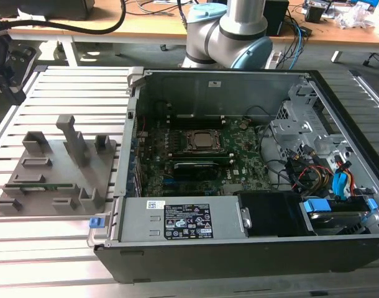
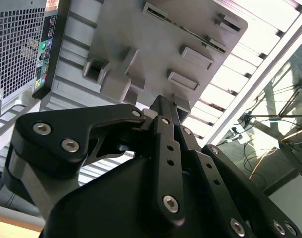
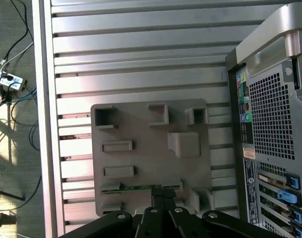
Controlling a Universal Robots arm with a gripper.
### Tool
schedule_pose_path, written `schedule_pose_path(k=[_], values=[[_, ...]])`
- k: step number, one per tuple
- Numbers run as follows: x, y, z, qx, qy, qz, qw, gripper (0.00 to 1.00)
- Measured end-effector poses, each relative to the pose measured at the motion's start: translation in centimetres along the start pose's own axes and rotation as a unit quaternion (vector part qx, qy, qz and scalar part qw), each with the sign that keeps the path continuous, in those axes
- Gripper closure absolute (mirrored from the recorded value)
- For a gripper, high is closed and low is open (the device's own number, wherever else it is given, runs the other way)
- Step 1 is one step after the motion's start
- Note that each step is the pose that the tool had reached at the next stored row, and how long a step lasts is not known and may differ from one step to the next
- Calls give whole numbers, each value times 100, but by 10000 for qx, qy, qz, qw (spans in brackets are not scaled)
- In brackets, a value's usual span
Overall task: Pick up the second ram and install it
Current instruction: 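Reach for the second ram, then pick up the second ram and move it above second insertion slot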
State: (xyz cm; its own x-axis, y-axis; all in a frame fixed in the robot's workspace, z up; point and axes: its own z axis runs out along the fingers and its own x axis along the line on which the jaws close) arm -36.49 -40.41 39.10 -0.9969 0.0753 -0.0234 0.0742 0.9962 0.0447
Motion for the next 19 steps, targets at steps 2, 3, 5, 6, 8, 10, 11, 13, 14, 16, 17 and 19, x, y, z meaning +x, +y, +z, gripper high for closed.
schedule_pose_path(k=[2,3,5,6,8,10,11,13,14,16,17,19], values=[[0,-13,4,1,0,0,10000,89],[0,-17,5,1,0,0,10000,89],[1,-26,7,1,0,0,10000,89],[1,-34,9,1,0,0,10000,89],[0,-51,9,2,0,0,10000,89],[-1,-57,10,1,0,1,10000,89],[-1,-59,10,1,0,0,10000,89],[-1,-60,9,1,0,0,10000,89],[-1,-60,10,1,0,0,10000,89],[-1,-60,9,1,0,-4,10000,89],[-1,-60,9,1,0,-8,10000,89],[-1,-60,9,1,0,-10,10000,89]])
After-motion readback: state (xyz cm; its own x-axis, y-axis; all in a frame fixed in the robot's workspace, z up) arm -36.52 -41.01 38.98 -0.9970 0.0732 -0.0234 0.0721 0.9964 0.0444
